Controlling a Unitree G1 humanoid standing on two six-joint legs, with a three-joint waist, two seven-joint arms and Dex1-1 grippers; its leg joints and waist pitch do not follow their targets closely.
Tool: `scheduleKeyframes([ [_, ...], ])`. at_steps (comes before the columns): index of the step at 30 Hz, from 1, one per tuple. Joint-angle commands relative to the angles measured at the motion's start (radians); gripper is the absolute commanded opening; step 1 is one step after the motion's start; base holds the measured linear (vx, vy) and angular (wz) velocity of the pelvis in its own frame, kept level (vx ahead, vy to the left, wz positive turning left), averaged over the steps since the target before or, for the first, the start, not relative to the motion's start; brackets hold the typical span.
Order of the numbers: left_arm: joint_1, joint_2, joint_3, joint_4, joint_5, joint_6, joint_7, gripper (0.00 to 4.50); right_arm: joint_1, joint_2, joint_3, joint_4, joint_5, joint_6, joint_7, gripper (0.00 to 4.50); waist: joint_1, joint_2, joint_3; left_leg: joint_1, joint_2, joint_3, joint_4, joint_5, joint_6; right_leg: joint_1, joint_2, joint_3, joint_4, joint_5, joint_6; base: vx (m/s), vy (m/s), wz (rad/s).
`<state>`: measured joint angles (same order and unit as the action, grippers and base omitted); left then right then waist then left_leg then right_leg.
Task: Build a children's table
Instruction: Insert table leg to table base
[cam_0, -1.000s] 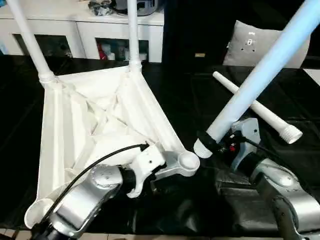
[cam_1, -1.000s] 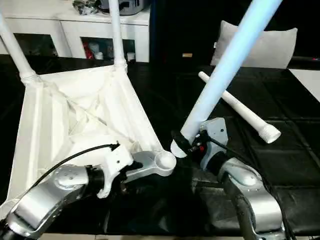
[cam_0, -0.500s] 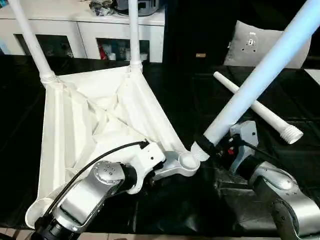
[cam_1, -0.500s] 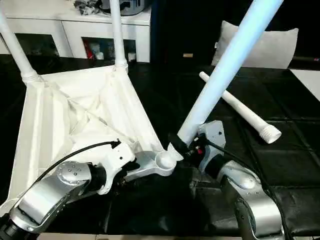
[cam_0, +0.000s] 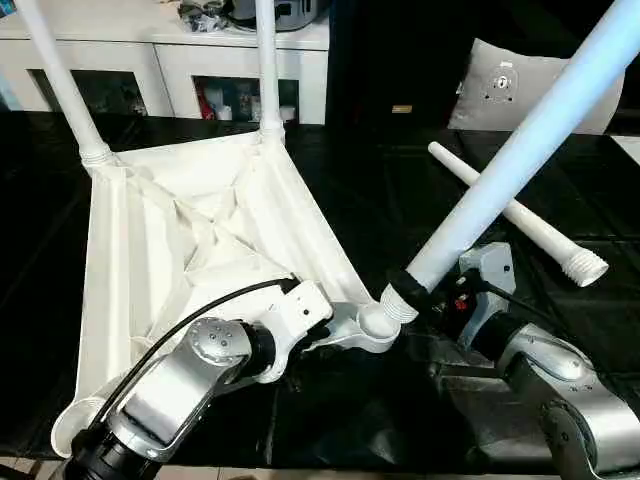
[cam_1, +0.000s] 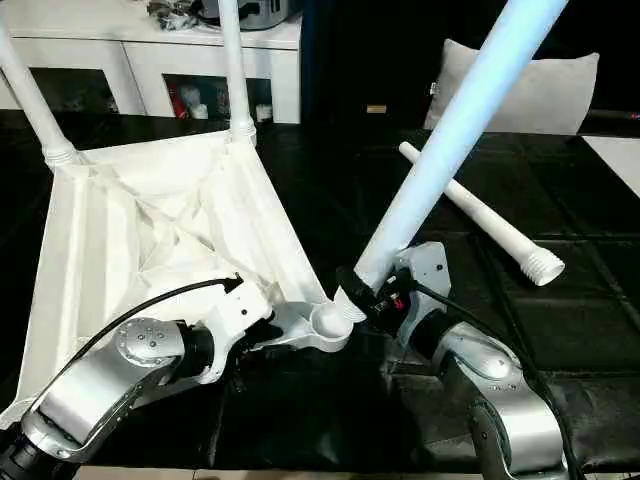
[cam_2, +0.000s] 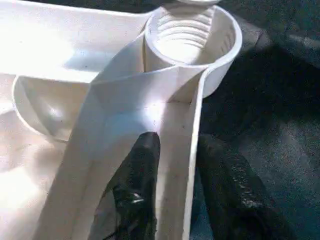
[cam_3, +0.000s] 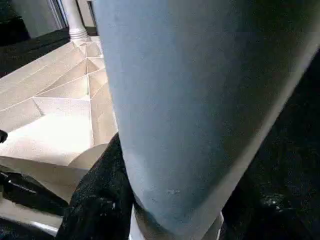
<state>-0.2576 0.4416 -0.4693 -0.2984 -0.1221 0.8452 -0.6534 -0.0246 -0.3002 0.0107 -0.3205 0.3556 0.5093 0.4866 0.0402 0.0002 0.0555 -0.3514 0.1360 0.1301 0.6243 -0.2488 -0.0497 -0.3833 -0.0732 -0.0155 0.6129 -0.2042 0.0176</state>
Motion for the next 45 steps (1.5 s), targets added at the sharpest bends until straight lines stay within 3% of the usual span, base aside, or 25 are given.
scheduleKeyframes([
  [1,-0.014,0.006,-0.008,0.012,0.008,-0.009,-0.006,1.02,0.005,-0.002,0.009,-0.033,0.004,-0.011,0.001,1.89,0.004,0.004,-0.047,-0.008,0.067,-0.016,-0.096,-0.094,0.022,0.045,-0.061,0.035,-0.065,-0.130,-0.249,0.000,0.000,0.00],
  [11,-0.003,0.018,-0.014,0.024,0.009,-0.031,-0.022,0.32,-0.018,-0.010,0.025,-0.024,0.017,0.008,0.029,1.89,0.005,0.000,-0.046,-0.009,0.066,-0.016,-0.096,-0.095,0.026,0.045,-0.061,0.035,-0.066,-0.143,-0.244,0.000,0.000,0.00],
  [15,-0.006,0.028,0.000,0.074,-0.002,-0.103,-0.058,0.01,-0.052,-0.025,0.050,-0.002,0.033,0.030,0.076,1.89,0.003,-0.003,-0.046,-0.009,0.066,-0.016,-0.096,-0.090,0.033,0.044,-0.061,0.035,-0.066,-0.145,-0.242,0.000,0.000,0.00],
  [19,-0.027,0.077,0.024,0.177,0.009,-0.246,-0.123,0.00,-0.125,-0.044,0.084,0.075,0.020,0.035,0.127,1.89,-0.001,-0.008,-0.045,-0.008,0.063,-0.012,-0.096,-0.109,0.035,0.041,-0.062,0.036,-0.069,-0.183,-0.239,0.000,0.000,0.00],
  [22,-0.039,0.096,0.051,0.239,-0.019,-0.376,-0.212,0.00,-0.184,-0.060,0.112,0.142,0.009,0.036,0.181,1.89,0.003,-0.014,-0.044,-0.007,0.064,-0.012,-0.102,-0.145,0.028,0.039,-0.066,0.038,-0.078,-0.283,-0.216,0.000,0.000,0.00],
  [24,-0.049,0.102,0.054,0.275,-0.020,-0.429,-0.244,0.00,-0.215,-0.066,0.121,0.173,0.010,0.050,0.204,1.89,0.005,-0.011,-0.046,-0.007,0.063,-0.011,-0.100,-0.129,0.030,0.036,-0.066,0.038,-0.077,-0.276,-0.214,0.000,0.000,0.00],
  [35,-0.080,0.124,0.022,0.359,0.011,-0.558,-0.344,0.00,-0.297,-0.104,0.187,0.253,0.009,0.065,0.313,1.89,0.024,-0.019,-0.056,-0.007,0.069,0.005,-0.099,-0.055,0.042,0.036,-0.065,0.035,-0.063,-0.171,-0.226,0.000,0.000,0.00],
  [41,-0.101,0.109,0.010,0.388,0.024,-0.601,-0.373,0.00,-0.324,-0.107,0.229,0.285,-0.008,0.064,0.356,1.89,0.033,-0.019,-0.055,-0.006,0.071,0.012,-0.098,-0.066,0.036,0.032,-0.064,0.035,-0.063,-0.191,-0.228,0.000,0.000,0.00],
  [45,-0.106,0.100,0.023,0.414,0.030,-0.624,-0.376,0.00,-0.334,-0.126,0.250,0.289,-0.028,0.060,0.378,1.89,0.040,-0.019,-0.053,-0.004,0.073,0.013,-0.101,-0.099,0.019,0.029,-0.066,0.037,-0.067,-0.247,-0.210,0.000,0.000,0.00],
])
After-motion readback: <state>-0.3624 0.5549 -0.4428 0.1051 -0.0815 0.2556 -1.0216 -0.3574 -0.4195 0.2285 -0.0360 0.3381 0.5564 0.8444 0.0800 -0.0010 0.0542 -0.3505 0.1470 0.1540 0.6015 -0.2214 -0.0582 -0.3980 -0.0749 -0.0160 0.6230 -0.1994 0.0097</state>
